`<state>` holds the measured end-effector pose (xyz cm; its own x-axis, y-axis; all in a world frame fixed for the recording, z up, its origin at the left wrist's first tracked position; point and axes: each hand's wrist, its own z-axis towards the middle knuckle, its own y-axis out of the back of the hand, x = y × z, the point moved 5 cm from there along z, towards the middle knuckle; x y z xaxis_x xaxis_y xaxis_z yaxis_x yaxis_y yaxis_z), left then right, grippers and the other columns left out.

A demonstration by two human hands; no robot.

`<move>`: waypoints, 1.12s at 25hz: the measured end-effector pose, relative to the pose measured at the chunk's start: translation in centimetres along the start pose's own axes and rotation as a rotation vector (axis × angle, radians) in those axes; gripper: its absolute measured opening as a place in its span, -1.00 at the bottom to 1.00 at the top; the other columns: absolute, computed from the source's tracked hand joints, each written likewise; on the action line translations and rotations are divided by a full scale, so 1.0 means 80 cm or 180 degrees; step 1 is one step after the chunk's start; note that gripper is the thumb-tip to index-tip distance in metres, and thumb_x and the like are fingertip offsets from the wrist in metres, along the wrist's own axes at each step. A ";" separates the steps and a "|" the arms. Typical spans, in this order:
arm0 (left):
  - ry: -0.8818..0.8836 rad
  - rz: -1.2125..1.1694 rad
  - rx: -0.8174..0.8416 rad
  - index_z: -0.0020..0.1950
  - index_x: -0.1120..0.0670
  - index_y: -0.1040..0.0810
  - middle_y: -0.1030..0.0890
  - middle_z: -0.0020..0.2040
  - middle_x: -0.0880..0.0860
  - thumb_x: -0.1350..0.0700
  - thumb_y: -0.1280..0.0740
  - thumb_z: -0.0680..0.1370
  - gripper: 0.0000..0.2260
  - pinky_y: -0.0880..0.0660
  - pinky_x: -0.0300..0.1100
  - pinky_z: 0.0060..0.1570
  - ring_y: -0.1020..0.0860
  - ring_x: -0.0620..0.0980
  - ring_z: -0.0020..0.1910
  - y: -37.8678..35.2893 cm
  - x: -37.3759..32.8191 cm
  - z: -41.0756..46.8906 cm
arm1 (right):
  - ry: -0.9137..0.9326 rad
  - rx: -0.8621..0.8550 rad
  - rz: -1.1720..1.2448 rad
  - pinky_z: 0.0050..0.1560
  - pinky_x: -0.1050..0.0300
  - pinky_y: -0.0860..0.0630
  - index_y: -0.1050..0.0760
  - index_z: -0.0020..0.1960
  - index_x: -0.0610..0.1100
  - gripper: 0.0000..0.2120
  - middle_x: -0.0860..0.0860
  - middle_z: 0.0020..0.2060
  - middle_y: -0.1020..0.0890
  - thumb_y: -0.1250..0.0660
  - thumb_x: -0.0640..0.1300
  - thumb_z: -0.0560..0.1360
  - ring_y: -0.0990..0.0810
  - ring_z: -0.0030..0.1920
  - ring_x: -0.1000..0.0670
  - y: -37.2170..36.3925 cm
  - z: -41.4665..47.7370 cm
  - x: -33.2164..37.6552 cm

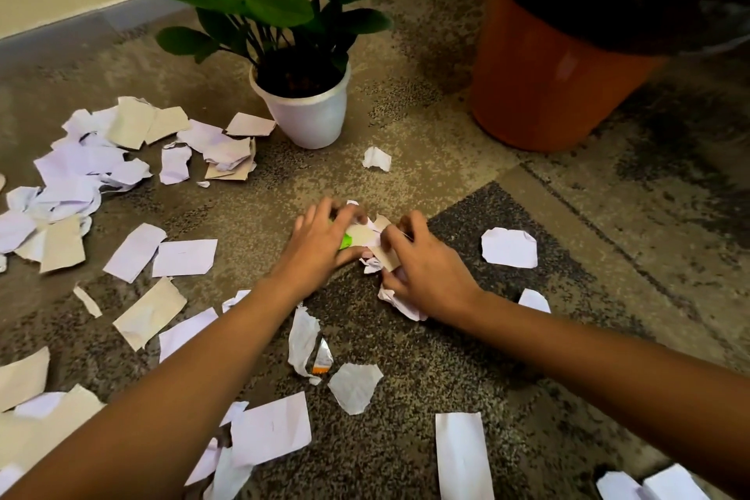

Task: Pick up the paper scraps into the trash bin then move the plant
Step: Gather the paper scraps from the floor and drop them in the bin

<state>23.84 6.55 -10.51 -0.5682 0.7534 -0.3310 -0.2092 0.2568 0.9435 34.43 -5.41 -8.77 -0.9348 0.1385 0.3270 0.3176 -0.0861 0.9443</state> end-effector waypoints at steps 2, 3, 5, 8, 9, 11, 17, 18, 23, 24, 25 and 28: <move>-0.0038 0.0295 -0.0019 0.39 -0.06 -0.33 -0.36 0.23 0.16 -0.21 -0.25 0.49 -0.49 -0.35 0.06 0.19 -0.36 0.15 0.24 0.004 -0.005 0.002 | -0.0106 0.0175 -0.0010 -0.37 0.04 -0.39 -0.32 0.18 -0.15 -0.65 -0.17 0.10 -0.35 -0.31 -0.04 0.48 -0.52 -0.29 -0.21 0.001 0.008 -0.006; -0.0113 0.0475 -0.0088 0.40 -0.07 -0.33 -0.38 0.18 0.16 -0.20 -0.21 0.52 -0.52 -0.39 0.03 0.14 -0.40 0.14 0.18 0.007 -0.009 0.003 | -0.0121 0.0244 0.0015 -0.33 -0.01 -0.43 -0.31 0.16 -0.16 -0.69 -0.18 0.08 -0.39 -0.29 -0.07 0.49 -0.55 -0.25 -0.25 0.003 0.012 -0.010; -0.0161 0.0443 -0.0181 0.36 -0.09 -0.37 -0.38 0.05 0.09 -0.11 -0.18 0.58 -0.64 -0.45 -0.08 -0.06 -0.44 0.07 0.01 0.012 -0.014 0.008 | -0.0071 0.0290 0.0181 -0.24 -0.08 -0.50 -0.32 0.04 -0.15 -0.82 -0.18 -0.04 -0.46 -0.26 -0.14 0.50 -0.55 -0.19 -0.26 0.009 0.014 -0.020; 0.0318 -0.0234 -0.0176 0.19 -0.02 -0.48 -0.45 0.04 0.09 0.03 -0.10 0.61 -0.77 -0.34 -0.19 -0.20 -0.45 0.04 -0.10 0.020 -0.011 0.017 | 0.0106 0.0209 0.0708 -0.27 0.04 -0.37 -0.24 -0.19 -0.10 -0.78 0.00 -0.31 -0.40 -0.29 -0.29 0.41 -0.42 -0.31 -0.09 0.024 0.005 -0.030; 0.0318 -0.0266 -0.0297 0.16 0.04 -0.50 -0.49 0.06 0.13 0.09 -0.11 0.62 -0.79 -0.34 -0.22 -0.18 -0.46 0.05 -0.11 0.024 -0.014 0.018 | 0.0148 0.0134 0.0834 -0.30 0.09 -0.30 -0.22 -0.23 -0.10 -0.74 0.05 -0.37 -0.35 -0.30 -0.33 0.37 -0.35 -0.35 -0.02 0.032 -0.001 -0.031; 0.0253 -0.0447 -0.0697 0.12 0.13 -0.53 -0.56 0.03 0.16 0.21 -0.18 0.60 -0.83 -0.32 -0.31 -0.18 -0.45 -0.03 -0.13 0.039 -0.024 0.016 | 0.0191 -0.0095 0.1010 -0.34 0.14 -0.22 -0.22 -0.27 -0.10 -0.71 0.10 -0.43 -0.30 -0.30 -0.38 0.33 -0.25 -0.40 0.06 0.053 -0.011 -0.032; 0.0702 -0.1395 -0.1434 -0.07 0.03 -0.54 -0.59 -0.11 -0.01 0.15 -0.23 0.58 -0.89 -0.18 -0.23 -0.28 -0.45 -0.06 -0.15 0.117 -0.097 0.038 | 0.0352 -0.1479 0.0776 -0.32 0.36 -0.21 -0.28 -0.26 -0.10 -0.73 0.08 -0.37 -0.33 -0.35 -0.37 0.32 -0.25 -0.37 0.12 0.191 -0.021 -0.039; 0.0787 -0.1624 -0.1444 -0.07 0.01 -0.53 -0.56 -0.14 0.00 0.12 -0.23 0.58 -0.90 -0.17 -0.20 -0.29 -0.45 -0.02 -0.15 0.134 -0.114 0.049 | 0.0330 -0.1784 0.0614 -0.32 0.34 -0.19 -0.31 -0.26 -0.13 -0.75 0.05 -0.36 -0.35 -0.35 -0.37 0.33 -0.27 -0.35 0.10 0.219 -0.022 -0.041; 0.0940 -0.3038 -0.1355 0.11 0.15 -0.57 -0.62 0.06 0.16 0.11 -0.26 0.57 -0.80 -0.51 -0.02 -0.03 -0.58 0.15 0.06 0.225 -0.198 0.128 | -0.0006 -0.2981 0.0240 -0.29 0.27 -0.22 -0.40 -0.21 -0.22 -0.91 -0.04 -0.30 -0.42 -0.32 -0.32 0.39 -0.34 -0.29 0.08 0.348 -0.014 -0.071; 0.0830 -0.3380 -0.1352 0.09 0.15 -0.58 -0.63 0.07 0.19 0.13 -0.26 0.56 -0.82 -0.53 0.04 0.04 -0.59 0.18 0.06 0.246 -0.219 0.147 | -0.0179 -0.3156 0.0389 -0.29 0.27 -0.27 -0.39 -0.21 -0.21 -0.91 -0.03 -0.31 -0.43 -0.30 -0.32 0.39 -0.37 -0.31 0.07 0.370 -0.011 -0.083; 0.0738 -0.3505 -0.1358 0.08 0.14 -0.58 -0.62 0.08 0.21 0.14 -0.26 0.56 -0.84 -0.54 0.08 0.09 -0.59 0.19 0.07 0.265 -0.239 0.164 | -0.0401 -0.3304 0.0624 -0.31 0.25 -0.34 -0.38 -0.22 -0.22 -0.91 -0.04 -0.32 -0.44 -0.28 -0.33 0.40 -0.43 -0.34 0.05 0.389 -0.008 -0.096; 0.0607 -0.3737 -0.1422 0.14 0.16 -0.55 -0.61 0.10 0.18 0.14 -0.26 0.56 -0.80 -0.54 -0.02 0.09 -0.60 0.17 0.07 0.305 -0.290 0.209 | -0.1246 -0.3518 0.1758 -0.51 0.29 -0.49 -0.39 -0.21 -0.25 -0.88 -0.06 -0.32 -0.48 -0.31 -0.32 0.47 -0.56 -0.53 0.14 0.423 0.011 -0.144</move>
<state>45.25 5.48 20.36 0.0429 0.1041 -0.9936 -0.8906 0.4547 0.0092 56.05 -9.06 19.44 -0.5549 0.0850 0.8276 0.1698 -0.9623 0.2127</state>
